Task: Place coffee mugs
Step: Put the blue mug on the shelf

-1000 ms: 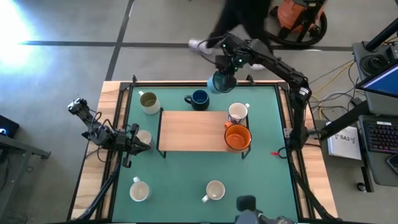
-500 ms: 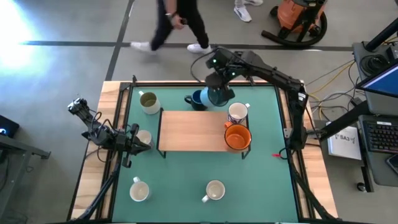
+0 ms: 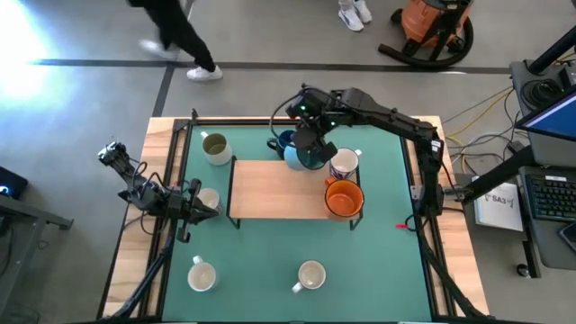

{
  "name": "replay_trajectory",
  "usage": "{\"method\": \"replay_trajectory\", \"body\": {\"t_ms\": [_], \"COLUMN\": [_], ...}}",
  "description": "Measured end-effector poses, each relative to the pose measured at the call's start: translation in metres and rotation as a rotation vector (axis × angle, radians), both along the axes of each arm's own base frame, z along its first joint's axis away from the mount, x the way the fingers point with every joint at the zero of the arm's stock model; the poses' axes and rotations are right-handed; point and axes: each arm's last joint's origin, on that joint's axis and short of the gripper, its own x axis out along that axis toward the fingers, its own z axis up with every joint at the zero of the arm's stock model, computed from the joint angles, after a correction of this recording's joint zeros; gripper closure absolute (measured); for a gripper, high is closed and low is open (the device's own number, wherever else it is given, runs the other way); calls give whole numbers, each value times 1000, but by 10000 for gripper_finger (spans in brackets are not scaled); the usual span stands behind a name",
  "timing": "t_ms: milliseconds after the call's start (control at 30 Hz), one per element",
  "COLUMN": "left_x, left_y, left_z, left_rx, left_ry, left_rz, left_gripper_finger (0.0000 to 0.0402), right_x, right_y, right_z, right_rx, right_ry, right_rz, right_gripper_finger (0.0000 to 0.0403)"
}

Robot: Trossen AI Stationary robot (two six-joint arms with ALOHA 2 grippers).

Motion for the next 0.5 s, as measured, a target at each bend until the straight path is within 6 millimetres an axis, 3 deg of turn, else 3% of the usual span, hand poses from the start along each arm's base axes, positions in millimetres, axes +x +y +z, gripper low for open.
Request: {"method": "replay_trajectory", "body": {"t_ms": [500], "left_x": [0], "left_y": [0], "left_z": [0], "left_rx": [0], "left_ry": [0], "left_rz": [1], "left_gripper_finger": [402], "right_x": [4], "right_y": [11], "right_z": [-3], "right_rx": [16], "right_ry": [6], "right_rz": [22], "right_gripper_finger": [368]}}
